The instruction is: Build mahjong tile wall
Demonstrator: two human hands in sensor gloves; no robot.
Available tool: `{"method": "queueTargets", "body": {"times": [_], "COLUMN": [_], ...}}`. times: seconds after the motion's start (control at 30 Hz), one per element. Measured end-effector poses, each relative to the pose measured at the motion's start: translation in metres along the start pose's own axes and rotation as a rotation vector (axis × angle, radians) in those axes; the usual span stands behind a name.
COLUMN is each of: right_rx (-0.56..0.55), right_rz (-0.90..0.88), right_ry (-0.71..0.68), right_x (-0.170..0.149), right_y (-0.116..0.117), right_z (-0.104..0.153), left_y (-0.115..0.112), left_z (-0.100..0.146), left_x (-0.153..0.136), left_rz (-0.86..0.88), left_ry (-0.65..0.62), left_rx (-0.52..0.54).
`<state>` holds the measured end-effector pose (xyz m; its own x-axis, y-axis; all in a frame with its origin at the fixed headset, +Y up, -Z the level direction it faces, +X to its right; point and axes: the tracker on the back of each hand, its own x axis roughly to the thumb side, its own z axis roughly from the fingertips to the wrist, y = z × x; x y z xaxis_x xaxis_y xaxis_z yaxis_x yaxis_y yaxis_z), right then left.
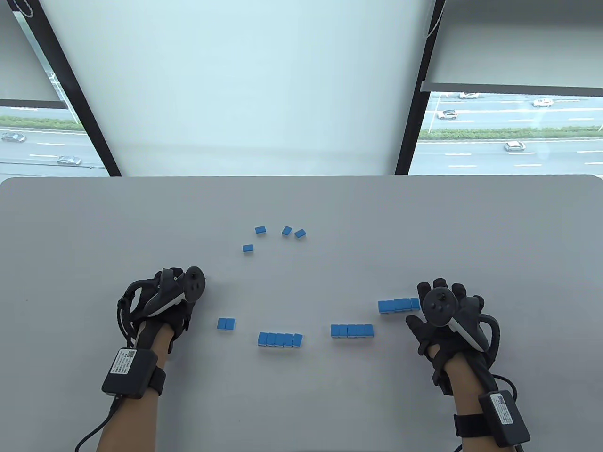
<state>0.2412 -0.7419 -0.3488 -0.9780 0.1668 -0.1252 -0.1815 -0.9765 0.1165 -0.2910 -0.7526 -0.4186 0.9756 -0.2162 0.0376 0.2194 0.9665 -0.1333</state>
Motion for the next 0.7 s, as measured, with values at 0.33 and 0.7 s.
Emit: {"method": "queueTargets", "body": {"times": [0.33,0.7], "right_rx": [-0.001,0.001], "right_rz": [0.004,0.0], "right_ry": [-0.001,-0.003], "right_x": [0.0,0.001], "right_y": [0.0,0.0], "right_z": [0.0,0.0], "left_y": [-0.003,0.016], "left_z": [-0.001,0.014], "left_x": [-0.006,-0.004], "left_rz": [0.05,0.066], "left_ry": [0.02,0.013], "left_rx": [0.01,0.037]}}
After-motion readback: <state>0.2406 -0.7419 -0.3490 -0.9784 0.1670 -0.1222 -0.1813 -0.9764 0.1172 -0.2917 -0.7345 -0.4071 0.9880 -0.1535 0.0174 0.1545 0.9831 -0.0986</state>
